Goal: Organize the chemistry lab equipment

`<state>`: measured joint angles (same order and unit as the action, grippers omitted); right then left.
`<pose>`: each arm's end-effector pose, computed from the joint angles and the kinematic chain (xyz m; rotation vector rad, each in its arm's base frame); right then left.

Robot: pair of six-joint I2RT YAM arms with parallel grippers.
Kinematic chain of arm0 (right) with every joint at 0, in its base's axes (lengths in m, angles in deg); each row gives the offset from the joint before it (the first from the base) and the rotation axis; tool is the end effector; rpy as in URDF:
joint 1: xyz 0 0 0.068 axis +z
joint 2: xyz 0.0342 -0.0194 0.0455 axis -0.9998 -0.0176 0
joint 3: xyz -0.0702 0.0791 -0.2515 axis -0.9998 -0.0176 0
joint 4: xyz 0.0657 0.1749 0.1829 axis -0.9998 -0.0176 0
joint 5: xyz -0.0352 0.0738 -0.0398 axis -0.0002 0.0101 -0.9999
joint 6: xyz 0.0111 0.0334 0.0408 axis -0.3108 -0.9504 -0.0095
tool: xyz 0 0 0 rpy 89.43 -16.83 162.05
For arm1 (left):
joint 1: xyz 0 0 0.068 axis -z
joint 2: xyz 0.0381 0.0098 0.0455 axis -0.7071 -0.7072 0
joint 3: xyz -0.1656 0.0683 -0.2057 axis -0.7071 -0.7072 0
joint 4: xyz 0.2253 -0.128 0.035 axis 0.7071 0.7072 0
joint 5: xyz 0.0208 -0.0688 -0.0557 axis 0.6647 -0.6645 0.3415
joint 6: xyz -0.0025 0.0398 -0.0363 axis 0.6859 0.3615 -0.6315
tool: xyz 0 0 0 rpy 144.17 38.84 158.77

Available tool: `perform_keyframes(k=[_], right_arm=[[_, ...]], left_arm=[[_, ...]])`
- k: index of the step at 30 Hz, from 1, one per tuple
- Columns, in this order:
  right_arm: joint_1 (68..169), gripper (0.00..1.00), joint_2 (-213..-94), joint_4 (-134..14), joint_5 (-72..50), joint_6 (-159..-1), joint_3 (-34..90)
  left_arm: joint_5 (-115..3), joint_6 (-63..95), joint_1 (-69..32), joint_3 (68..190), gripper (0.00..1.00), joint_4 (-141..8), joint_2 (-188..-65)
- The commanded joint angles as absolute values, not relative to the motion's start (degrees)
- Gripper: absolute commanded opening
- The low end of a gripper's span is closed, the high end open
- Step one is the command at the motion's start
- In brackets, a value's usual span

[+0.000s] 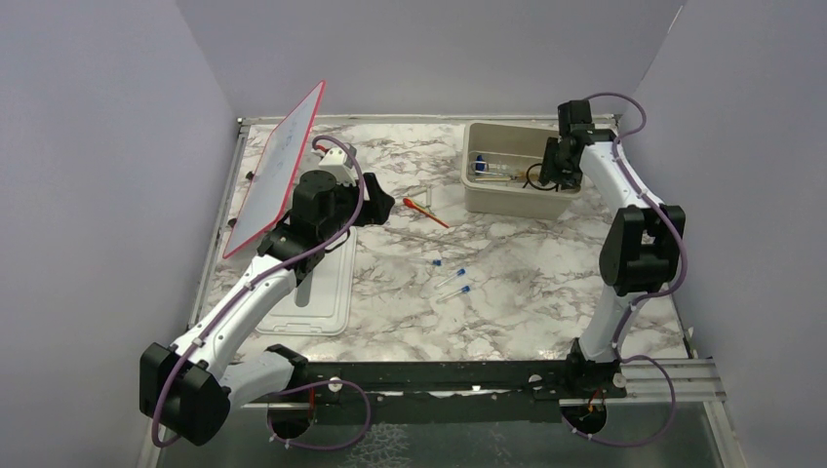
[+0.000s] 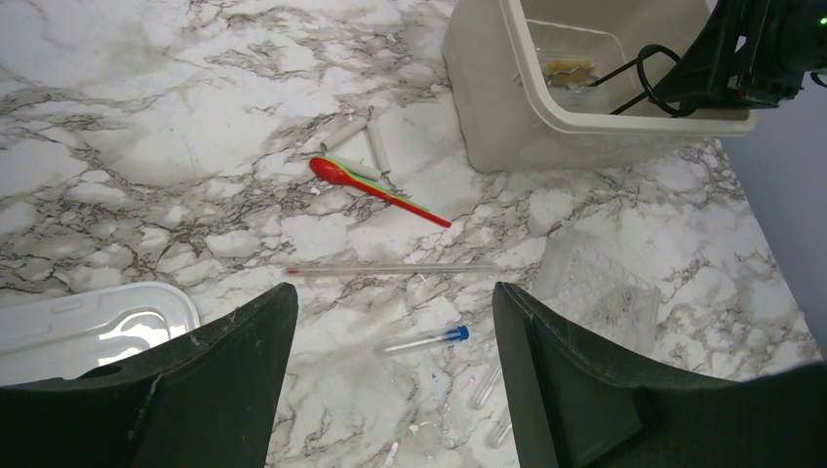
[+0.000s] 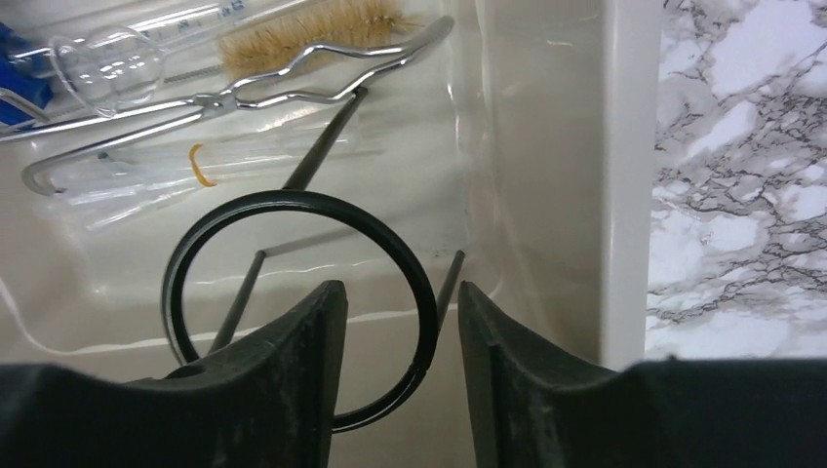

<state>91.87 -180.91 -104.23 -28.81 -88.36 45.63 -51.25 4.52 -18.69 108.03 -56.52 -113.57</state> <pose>0.4107 0.0146 0.2615 0.3329 2.5778 -0.1097 0.2260 -0.1142 0.3223 0.0928 1.9530 -0.6384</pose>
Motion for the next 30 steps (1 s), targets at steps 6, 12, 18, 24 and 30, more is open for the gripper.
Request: perform_keyframes(k=[6,12,18,24,30], right_arm=[[91.5,0.56,-174.4,-104.0,-26.8,-87.1,50.6],[95.2,0.56,-169.8,-103.6,-24.9,-85.0,52.5],[109.8,0.56,-168.3,-99.7,-27.8,-80.5,52.8],[121.0,0.56,-170.7,-93.0,-24.4,-79.0,48.4],[125.9,0.3,-178.4,-91.5,-23.2,-80.9,45.2]], left_arm=[[-50.9,5.0,-18.8,108.7,0.76,-57.4,-114.6],[-49.1,5.9,-18.8,109.2,0.76,-56.2,-114.2],[-44.3,7.7,-18.8,109.9,0.76,-54.5,-112.9],[-39.5,9.7,-18.8,110.2,0.76,-53.6,-110.5],[-38.9,9.8,-18.8,109.0,0.76,-54.3,-109.4]])
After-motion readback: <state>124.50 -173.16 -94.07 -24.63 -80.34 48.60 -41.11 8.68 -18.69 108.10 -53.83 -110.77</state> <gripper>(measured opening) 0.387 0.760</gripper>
